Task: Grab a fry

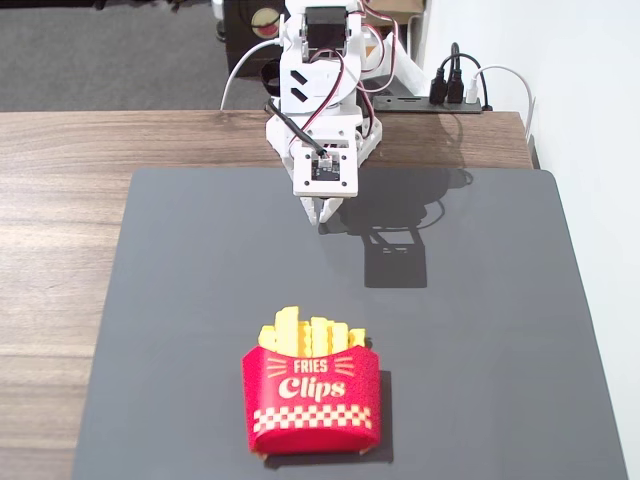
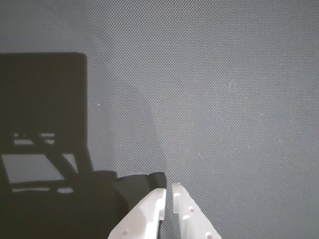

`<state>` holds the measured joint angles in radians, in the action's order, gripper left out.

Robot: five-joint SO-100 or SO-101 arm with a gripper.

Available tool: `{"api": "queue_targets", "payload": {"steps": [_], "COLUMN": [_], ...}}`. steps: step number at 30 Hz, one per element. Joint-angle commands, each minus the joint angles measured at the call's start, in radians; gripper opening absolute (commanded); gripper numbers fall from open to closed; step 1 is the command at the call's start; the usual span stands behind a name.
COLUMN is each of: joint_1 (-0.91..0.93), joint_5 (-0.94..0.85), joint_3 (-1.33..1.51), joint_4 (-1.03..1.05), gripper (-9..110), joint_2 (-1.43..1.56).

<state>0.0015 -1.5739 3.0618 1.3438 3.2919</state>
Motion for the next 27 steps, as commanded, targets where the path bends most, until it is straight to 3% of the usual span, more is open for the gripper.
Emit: {"api": "queue_targets", "payload": {"steps": [1,16,27], "joint_1": [0.003,0.002,0.006], "joint_5": [-0.006,-0.006,-0.043], "joint_3": [0.002,0.002,-0.031], "joint_4": [0.005,0.005,-0.098], "gripper": [1,1,1], "joint_2": [0.002,0.0,-0.167]}}
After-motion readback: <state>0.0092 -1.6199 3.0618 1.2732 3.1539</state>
